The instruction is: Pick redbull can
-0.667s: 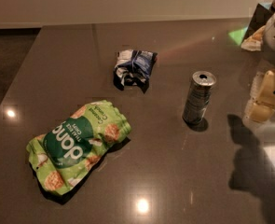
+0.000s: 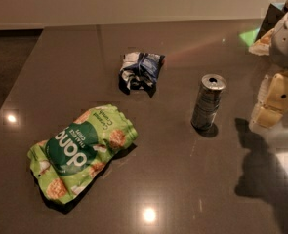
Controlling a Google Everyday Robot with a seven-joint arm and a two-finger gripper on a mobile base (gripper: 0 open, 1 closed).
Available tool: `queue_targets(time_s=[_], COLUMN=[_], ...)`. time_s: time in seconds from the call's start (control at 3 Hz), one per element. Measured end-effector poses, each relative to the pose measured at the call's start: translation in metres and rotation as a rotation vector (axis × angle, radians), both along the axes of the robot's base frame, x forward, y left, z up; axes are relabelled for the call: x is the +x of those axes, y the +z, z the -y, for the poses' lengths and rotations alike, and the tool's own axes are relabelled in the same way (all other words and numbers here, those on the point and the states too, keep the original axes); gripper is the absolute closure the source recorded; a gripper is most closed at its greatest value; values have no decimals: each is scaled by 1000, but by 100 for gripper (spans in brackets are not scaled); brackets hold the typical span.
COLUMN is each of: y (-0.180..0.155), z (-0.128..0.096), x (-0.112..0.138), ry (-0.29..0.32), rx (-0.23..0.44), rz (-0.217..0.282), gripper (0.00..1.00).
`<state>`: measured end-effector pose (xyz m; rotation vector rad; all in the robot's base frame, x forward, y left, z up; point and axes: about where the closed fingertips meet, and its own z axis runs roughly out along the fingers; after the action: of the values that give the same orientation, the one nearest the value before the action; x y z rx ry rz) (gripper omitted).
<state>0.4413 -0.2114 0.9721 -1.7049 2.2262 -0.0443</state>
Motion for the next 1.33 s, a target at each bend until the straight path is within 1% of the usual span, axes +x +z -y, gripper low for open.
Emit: queue_targets(time_s=[0.33,0.67,1.0,1.33], y=[-13,-30,-45,-56], z=[-13,-26,-38,-48], x=[8,21,34,44], ry=[-8,-35,-50,-56], rx=[58,113,157,196], rz=[3,16,29,24], gripper=[0,0,0,0])
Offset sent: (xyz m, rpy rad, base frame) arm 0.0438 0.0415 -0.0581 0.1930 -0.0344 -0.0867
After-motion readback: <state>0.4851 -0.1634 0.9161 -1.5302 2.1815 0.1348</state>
